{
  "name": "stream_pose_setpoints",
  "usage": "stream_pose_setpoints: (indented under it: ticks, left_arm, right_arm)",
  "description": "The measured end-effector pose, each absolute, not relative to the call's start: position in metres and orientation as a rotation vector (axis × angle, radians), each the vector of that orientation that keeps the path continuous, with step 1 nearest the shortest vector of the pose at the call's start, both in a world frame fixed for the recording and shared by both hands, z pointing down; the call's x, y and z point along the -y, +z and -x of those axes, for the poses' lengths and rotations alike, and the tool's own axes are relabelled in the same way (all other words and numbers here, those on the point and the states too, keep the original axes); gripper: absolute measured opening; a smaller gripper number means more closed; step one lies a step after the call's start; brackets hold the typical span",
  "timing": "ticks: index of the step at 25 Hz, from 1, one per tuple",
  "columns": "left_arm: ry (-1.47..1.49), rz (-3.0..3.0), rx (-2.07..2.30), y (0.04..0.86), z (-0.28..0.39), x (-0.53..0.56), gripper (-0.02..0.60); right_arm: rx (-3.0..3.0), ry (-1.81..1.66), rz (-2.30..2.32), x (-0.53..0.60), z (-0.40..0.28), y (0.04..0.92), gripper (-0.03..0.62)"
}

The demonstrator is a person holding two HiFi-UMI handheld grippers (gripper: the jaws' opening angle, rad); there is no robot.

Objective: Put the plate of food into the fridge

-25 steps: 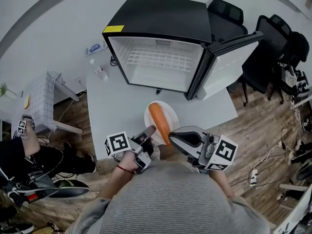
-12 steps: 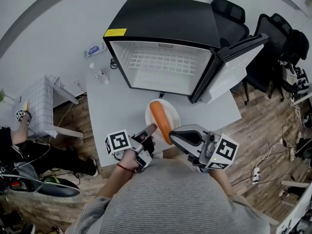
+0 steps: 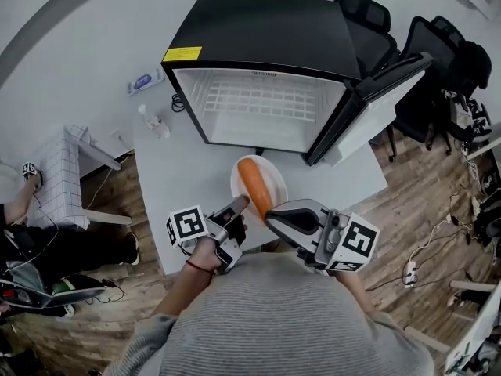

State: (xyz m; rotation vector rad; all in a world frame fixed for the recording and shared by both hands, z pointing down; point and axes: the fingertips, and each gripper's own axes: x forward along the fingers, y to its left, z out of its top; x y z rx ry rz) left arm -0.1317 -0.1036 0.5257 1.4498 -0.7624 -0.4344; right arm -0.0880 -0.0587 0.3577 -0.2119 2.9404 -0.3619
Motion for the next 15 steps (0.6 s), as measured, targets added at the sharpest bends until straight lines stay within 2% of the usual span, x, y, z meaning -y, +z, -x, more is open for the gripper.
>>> stream_pose_setpoints:
  ticks: [15]
  left_arm:
    - [-0.438,-1.440,0.787,0.520,0.110,0.137,0.026]
  right_arm:
    - [-2.970,-0.330,0.195,0.096,0.059,0.347,0.014]
